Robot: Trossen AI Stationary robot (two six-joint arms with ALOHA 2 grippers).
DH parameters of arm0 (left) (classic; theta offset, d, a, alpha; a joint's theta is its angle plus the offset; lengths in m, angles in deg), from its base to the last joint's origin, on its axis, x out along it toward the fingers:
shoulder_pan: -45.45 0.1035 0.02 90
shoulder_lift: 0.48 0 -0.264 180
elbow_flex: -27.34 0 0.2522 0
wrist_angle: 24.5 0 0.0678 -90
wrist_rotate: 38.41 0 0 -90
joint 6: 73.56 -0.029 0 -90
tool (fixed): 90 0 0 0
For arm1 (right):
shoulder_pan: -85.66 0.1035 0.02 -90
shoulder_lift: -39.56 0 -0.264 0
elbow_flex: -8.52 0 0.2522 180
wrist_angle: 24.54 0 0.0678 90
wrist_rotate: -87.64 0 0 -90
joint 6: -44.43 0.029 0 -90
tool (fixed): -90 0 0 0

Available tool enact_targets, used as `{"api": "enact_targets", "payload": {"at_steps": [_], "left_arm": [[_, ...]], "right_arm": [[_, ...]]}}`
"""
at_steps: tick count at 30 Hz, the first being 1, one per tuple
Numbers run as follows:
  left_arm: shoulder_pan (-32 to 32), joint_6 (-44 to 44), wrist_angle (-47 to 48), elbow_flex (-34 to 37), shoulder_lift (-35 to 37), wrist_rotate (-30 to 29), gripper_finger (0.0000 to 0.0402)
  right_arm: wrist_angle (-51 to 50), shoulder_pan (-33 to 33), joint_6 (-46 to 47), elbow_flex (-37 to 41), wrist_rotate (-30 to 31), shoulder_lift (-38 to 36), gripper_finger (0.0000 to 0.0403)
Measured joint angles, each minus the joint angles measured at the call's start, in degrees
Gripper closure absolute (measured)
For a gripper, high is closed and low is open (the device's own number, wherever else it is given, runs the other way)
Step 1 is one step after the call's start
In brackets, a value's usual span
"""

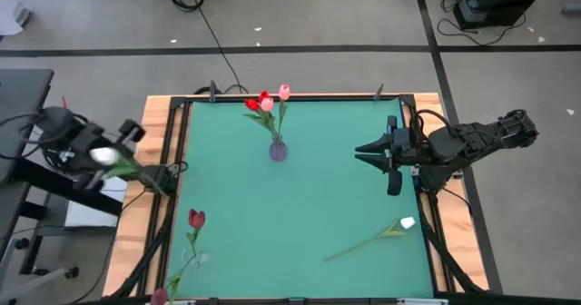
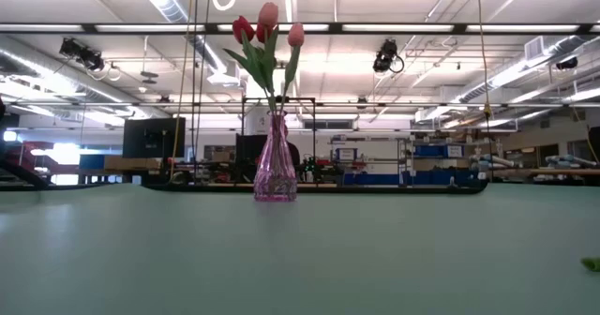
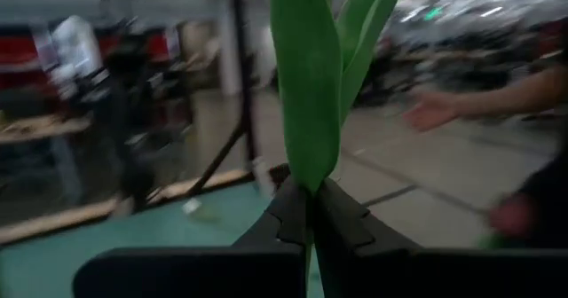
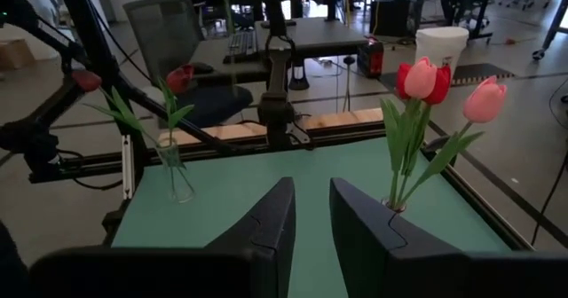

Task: Sort flowers into vase by color
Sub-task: Put the top white flower into the transparent vase

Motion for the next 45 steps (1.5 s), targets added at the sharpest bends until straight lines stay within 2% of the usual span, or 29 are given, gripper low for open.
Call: {"api": "enact_targets", "payload": {"at_steps": [4,9,13,17,21,29,45], "left_arm": [[0.0,2.4,-3.7,1.5,2.4,8.6,0.0392],[0.0,13.0,-21.2,13.0,2.6,18.2,0.0393],[0.0,18.7,-33.4,20.5,2.6,20.6,0.0393],[0.0,19.1,-41.7,24.2,2.6,20.8,0.0393],[0.0,19.3,-43.9,28.3,2.4,20.8,0.0393],[-2.6,27.3,-56.9,37.5,2.5,20.0,0.0393],[-14.3,19.2,-59.1,45.5,2.4,9.0,0.0393]], "right_arm": [[0.0,0.0,0.0,0.0,0.0,0.0,0.0321],[0.1,0.0,0.0,0.0,0.0,0.0,0.0321],[0.2,0.0,0.0,0.0,0.0,0.0,0.0321],[0.3,0.0,0.0,0.0,0.0,0.0,0.0321],[0.3,0.0,0.0,0.0,0.0,0.0,0.0321],[0.3,0.0,0.0,0.0,0.0,0.0,0.0321],[0.3,0.0,0.0,0.0,0.0,0.0,0.0321]]}}
